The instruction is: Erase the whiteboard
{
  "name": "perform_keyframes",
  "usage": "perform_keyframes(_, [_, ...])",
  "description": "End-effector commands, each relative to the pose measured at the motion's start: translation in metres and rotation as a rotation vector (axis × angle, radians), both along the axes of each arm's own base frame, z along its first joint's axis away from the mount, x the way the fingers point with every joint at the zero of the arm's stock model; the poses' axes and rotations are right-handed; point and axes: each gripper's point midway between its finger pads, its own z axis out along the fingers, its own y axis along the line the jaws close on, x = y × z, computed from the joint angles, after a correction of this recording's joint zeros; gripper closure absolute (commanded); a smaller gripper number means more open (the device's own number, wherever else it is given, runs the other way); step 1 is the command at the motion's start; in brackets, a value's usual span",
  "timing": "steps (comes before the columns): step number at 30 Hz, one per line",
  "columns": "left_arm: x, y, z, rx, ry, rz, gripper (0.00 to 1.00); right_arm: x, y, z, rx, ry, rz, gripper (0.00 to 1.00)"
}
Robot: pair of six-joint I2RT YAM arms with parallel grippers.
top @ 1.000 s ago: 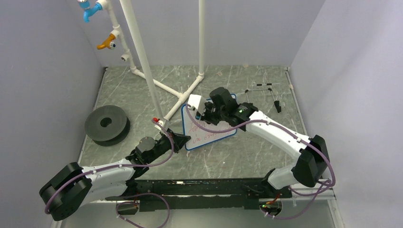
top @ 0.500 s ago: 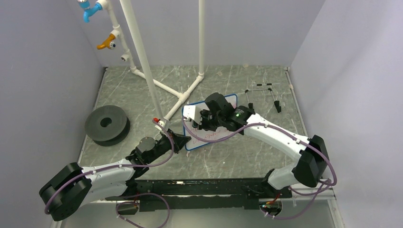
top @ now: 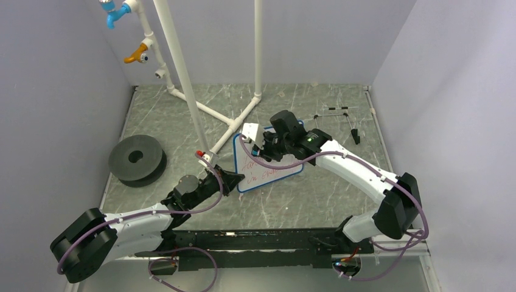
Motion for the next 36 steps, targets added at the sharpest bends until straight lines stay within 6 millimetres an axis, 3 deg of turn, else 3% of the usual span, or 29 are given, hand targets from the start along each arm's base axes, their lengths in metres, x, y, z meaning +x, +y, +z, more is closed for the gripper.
perform_keyframes(1, [-0.011, -0.017, 0.028, -0.018, -0.116, -0.116, 1.0, -0.004, 0.011, 0.001, 0.018, -0.004, 0.042, 1.0])
perform_keyframes(5, [-0.01, -0.016, 0.029, -0.022, -0.12, -0.104, 1.0, -0.034, 0.028, -0.015, -0.024, 0.038, 0.166, 1.0])
perform_keyframes(8, [-0.007, -0.014, 0.029, -0.009, -0.123, -0.09, 1.0, -0.033, 0.036, -0.004, -0.012, 0.025, 0.168, 1.0])
perform_keyframes(12, [-0.006, -0.015, 0.027, 0.007, -0.119, -0.091, 1.0, -0.007, 0.03, 0.012, 0.003, -0.042, 0.044, 1.0])
perform_keyframes(17, [-0.006, -0.018, 0.027, 0.005, -0.119, -0.101, 1.0, 0.045, 0.001, 0.036, 0.059, -0.113, -0.193, 1.0])
perform_keyframes(20, [-0.005, -0.019, 0.028, 0.006, -0.123, -0.104, 1.0, 0.052, -0.011, 0.035, 0.047, -0.138, -0.231, 1.0])
perform_keyframes(26, [-0.006, -0.019, 0.029, 0.003, -0.124, -0.103, 1.0, 0.038, -0.008, 0.016, 0.02, -0.098, -0.157, 1.0])
perform_keyframes(32, [-0.006, -0.017, 0.03, -0.002, -0.122, -0.097, 1.0, -0.026, 0.023, -0.01, -0.018, 0.019, 0.127, 1.0])
perform_keyframes(36, [-0.006, -0.017, 0.029, 0.0, -0.123, -0.099, 1.0, -0.024, 0.036, -0.004, 0.002, 0.034, 0.12, 1.0])
